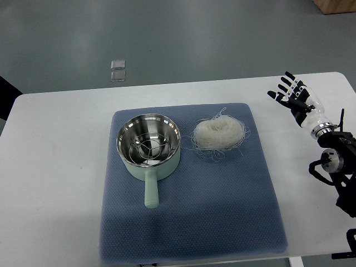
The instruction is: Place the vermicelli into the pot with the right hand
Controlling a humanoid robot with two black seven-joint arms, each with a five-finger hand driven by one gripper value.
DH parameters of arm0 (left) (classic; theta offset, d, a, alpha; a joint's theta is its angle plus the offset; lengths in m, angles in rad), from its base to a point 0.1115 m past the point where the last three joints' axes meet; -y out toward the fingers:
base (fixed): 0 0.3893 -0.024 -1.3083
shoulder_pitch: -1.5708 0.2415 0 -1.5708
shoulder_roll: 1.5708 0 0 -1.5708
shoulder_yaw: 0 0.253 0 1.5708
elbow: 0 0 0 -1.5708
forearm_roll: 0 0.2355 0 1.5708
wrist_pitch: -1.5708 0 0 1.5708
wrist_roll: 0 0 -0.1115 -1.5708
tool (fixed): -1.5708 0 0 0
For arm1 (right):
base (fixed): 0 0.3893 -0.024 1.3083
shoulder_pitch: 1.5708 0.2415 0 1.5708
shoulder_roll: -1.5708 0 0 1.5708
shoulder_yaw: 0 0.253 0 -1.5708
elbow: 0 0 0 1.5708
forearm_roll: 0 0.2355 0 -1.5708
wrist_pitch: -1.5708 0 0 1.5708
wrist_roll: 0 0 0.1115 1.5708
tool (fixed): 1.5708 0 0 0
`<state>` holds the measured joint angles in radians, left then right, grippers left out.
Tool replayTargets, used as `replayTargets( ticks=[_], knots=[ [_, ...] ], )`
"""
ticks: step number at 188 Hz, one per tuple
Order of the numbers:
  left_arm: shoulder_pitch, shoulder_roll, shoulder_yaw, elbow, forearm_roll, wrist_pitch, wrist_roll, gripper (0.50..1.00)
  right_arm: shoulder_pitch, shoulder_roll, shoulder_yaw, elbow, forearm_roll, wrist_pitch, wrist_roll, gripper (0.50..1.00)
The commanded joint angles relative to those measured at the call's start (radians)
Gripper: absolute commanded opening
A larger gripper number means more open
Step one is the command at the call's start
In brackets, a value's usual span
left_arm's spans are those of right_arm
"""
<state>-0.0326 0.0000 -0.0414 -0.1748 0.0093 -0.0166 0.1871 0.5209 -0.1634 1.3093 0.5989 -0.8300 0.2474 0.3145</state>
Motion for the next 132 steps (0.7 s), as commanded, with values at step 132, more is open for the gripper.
replayTargets(
  ticks=[132],
  knots=[
    [-0.004, 0.000, 0.000, -0.002, 0.000, 0.001, 0.000, 1.000, 0.002, 0.001, -0.019, 0.001, 0.006, 0.038, 0.048, 0.944]
  ],
)
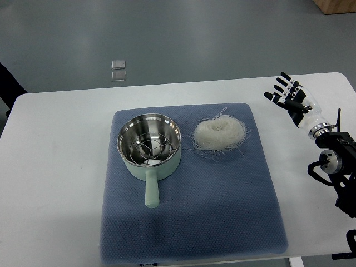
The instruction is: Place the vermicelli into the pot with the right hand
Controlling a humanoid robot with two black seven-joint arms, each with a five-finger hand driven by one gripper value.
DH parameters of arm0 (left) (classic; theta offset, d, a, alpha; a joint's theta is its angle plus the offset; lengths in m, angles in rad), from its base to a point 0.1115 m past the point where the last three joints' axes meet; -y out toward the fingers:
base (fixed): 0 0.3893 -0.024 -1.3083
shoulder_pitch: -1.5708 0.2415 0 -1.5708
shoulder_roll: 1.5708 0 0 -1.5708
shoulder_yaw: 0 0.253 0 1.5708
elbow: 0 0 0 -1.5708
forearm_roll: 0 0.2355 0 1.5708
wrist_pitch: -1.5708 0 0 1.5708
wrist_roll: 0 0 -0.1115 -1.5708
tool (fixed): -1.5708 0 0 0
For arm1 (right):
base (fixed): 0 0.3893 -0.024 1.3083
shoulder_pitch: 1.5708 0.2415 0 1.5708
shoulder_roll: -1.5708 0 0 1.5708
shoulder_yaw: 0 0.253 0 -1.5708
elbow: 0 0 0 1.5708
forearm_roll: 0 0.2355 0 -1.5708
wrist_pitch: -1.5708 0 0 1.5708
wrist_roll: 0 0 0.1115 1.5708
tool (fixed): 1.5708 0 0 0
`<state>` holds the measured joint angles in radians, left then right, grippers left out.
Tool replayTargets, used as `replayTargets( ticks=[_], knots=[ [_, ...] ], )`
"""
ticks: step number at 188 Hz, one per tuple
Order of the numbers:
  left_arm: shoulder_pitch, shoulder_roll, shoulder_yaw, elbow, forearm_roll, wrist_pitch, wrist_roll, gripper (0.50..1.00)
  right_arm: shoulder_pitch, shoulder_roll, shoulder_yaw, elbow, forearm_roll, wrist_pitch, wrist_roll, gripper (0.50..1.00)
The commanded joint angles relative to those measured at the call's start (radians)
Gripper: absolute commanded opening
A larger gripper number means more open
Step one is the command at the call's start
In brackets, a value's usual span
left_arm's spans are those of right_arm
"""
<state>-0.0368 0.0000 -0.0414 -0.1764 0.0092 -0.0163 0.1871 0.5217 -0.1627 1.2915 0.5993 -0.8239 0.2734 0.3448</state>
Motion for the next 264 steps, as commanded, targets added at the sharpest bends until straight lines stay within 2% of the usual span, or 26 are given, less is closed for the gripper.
replayTargets(
  ticks=[1, 61, 99, 150, 168, 213, 244, 264],
  knots=[
    [0.000, 0.000, 0.000, 0.000, 0.000, 0.001, 0.000, 1.000, 0.001, 0.000, -0.001, 0.001, 0.000, 0.012, 0.017, 0.944],
    [0.000, 0.000, 0.000, 0.002, 0.000, -0.001, 0.000, 1.000, 0.006, -0.001, -0.012, 0.004, -0.006, 0.017, 0.017, 0.942],
    [0.000, 0.000, 0.000, 0.002, 0.000, -0.001, 0.000, 1.000, 0.055, -0.043, -0.123, 0.007, -0.018, 0.020, 0.022, 0.940],
    [0.000, 0.000, 0.000, 0.002, 0.000, 0.001, 0.000, 1.000, 0.101, -0.081, -0.175, 0.014, -0.166, 0.023, 0.048, 0.940],
    [0.000, 0.000, 0.000, 0.002, 0.000, -0.001, 0.000, 1.000, 0.126, -0.090, -0.207, 0.025, -0.219, 0.052, 0.048, 0.938],
    [0.002, 0.000, 0.001, 0.002, 0.000, -0.001, 0.000, 1.000, 0.196, -0.127, -0.405, 0.068, -0.368, 0.070, 0.079, 0.940],
    [0.002, 0.000, 0.001, 0.002, 0.000, -0.001, 0.000, 1.000, 0.296, -0.162, -0.587, 0.088, -0.460, 0.072, 0.106, 0.938],
    [0.002, 0.000, 0.001, 0.002, 0.000, 0.001, 0.000, 1.000, 0.380, -0.201, -0.709, 0.106, -0.482, 0.118, 0.111, 0.938]
  ],
)
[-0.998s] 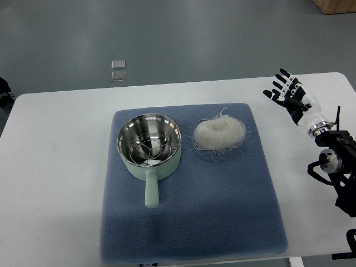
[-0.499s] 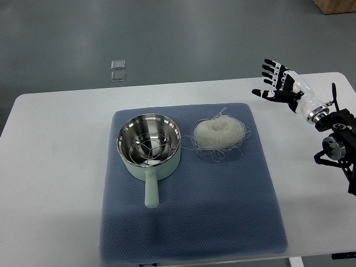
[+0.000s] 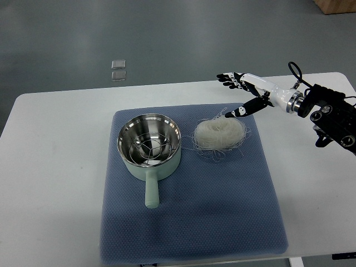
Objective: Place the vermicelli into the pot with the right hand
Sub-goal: 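Reach the right hand over the white vermicelli bundle and close fingers around it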
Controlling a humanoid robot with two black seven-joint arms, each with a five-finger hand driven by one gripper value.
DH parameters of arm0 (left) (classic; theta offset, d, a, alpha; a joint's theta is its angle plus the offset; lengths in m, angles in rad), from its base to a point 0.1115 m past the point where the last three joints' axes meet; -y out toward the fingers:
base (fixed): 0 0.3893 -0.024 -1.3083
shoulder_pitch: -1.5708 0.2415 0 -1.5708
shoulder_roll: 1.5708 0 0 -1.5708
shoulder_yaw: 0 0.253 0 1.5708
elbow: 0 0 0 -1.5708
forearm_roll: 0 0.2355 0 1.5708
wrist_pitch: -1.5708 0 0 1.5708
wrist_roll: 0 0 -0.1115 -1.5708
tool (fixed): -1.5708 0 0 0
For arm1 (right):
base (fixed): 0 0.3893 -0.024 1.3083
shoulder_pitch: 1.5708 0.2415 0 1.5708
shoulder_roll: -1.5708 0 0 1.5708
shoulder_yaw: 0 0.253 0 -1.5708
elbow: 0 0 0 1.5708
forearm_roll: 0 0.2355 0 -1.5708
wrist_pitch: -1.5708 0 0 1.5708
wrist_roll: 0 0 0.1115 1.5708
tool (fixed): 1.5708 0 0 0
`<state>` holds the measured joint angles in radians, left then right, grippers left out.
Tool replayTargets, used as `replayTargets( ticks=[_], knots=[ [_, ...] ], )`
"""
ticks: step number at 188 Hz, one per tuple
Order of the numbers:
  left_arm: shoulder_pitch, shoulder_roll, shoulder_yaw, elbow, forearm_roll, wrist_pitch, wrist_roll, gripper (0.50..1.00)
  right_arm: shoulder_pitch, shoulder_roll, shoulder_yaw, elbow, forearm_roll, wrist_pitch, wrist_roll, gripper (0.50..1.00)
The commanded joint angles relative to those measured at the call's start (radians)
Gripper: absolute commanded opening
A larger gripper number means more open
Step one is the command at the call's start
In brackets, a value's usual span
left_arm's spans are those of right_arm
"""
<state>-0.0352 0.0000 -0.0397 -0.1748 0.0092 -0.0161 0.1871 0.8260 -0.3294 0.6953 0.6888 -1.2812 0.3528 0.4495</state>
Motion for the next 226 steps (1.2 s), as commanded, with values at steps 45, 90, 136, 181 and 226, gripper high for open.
replayTargets(
  ticks=[45, 90, 136, 181, 226],
  knots=[
    [0.000, 0.000, 0.001, 0.000, 0.000, 0.001, 0.000, 1.000, 0.211, -0.073, -0.296, 0.041, -0.056, 0.109, 0.009, 0.938],
    [0.000, 0.000, 0.001, 0.000, 0.000, 0.001, 0.000, 1.000, 0.213, -0.051, -0.387, 0.058, -0.219, 0.074, 0.009, 0.938],
    [0.000, 0.000, 0.003, 0.000, 0.002, 0.001, 0.000, 1.000, 0.213, -0.027, -0.456, 0.057, -0.257, -0.017, -0.003, 0.928],
    [-0.002, 0.000, 0.004, 0.000, 0.002, 0.001, 0.000, 1.000, 0.203, 0.006, -0.500, 0.046, -0.274, -0.071, -0.017, 0.874],
    [-0.002, 0.000, 0.004, 0.000, 0.002, 0.001, 0.000, 1.000, 0.182, 0.016, -0.519, 0.035, -0.300, -0.104, -0.018, 0.764]
  ],
)
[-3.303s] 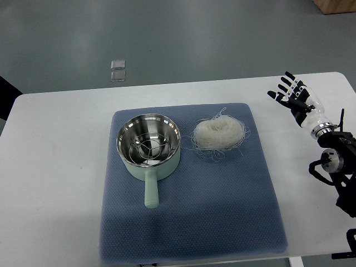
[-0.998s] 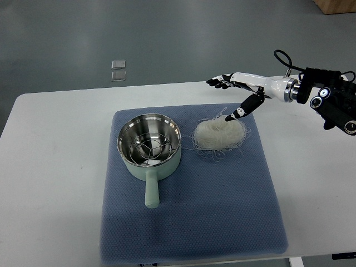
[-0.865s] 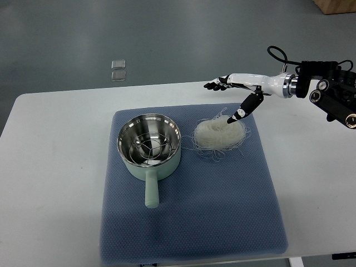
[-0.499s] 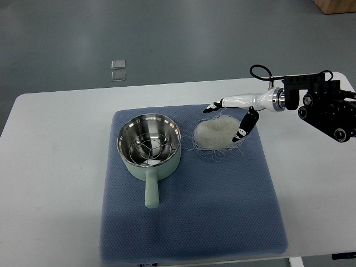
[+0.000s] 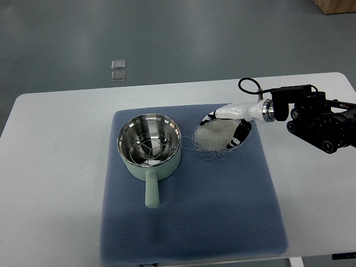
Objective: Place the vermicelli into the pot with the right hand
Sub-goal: 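Reach the right hand over the white vermicelli bundle and close fingers around it, then lift the vermicelli bundle up off the mat with the right hand, then carry the vermicelli over the green saucepan and release it inside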
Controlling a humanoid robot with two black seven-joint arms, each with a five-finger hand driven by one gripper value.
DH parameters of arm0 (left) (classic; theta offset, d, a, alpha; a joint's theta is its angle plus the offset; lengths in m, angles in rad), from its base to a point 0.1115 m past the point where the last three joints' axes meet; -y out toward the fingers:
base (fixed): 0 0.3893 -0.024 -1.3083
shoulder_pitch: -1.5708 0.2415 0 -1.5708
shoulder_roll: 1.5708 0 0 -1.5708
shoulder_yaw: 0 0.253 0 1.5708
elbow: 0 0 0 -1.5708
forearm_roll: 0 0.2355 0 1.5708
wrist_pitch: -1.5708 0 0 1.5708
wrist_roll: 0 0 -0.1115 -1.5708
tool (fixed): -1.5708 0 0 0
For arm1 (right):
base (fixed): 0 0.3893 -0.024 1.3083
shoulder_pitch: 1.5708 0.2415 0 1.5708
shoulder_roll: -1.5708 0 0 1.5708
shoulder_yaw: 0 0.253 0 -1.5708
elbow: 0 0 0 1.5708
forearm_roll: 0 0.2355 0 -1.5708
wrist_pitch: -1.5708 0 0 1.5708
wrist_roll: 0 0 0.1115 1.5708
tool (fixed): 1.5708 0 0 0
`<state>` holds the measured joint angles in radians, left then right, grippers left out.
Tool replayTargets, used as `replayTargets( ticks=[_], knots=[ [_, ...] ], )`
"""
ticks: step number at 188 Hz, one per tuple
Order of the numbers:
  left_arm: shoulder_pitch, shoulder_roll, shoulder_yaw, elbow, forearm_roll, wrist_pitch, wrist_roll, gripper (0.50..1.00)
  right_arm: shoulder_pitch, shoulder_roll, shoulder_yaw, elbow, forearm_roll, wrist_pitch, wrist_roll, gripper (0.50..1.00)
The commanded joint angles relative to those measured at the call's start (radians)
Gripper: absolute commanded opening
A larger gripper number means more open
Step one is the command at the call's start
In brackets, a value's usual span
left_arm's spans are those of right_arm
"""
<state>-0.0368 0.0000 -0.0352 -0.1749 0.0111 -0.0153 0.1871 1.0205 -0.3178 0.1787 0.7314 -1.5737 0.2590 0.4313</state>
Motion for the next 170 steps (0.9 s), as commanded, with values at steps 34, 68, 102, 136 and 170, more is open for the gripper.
replayTargets(
  ticks=[34, 68, 102, 136, 170],
  knots=[
    [-0.002, 0.000, 0.000, 0.000, 0.000, 0.000, 0.000, 1.000, -0.019, 0.005, 0.001, -0.009, -0.031, -0.015, 0.000, 0.500],
    [-0.002, 0.000, 0.000, 0.000, 0.000, 0.000, 0.000, 1.000, -0.007, -0.004, 0.005, -0.009, -0.026, -0.096, 0.000, 0.500],
    [-0.002, 0.000, 0.000, 0.000, 0.001, 0.000, 0.000, 1.000, 0.055, -0.024, 0.065, -0.004, 0.007, -0.106, 0.021, 0.500],
    [-0.002, 0.000, 0.000, -0.002, 0.001, 0.000, 0.000, 1.000, 0.151, -0.017, 0.104, 0.034, 0.104, -0.092, 0.058, 0.500],
    [-0.002, 0.000, 0.000, 0.000, 0.001, 0.000, 0.000, 1.000, 0.213, 0.032, 0.104, 0.118, 0.147, -0.064, 0.070, 0.500]
  ],
)
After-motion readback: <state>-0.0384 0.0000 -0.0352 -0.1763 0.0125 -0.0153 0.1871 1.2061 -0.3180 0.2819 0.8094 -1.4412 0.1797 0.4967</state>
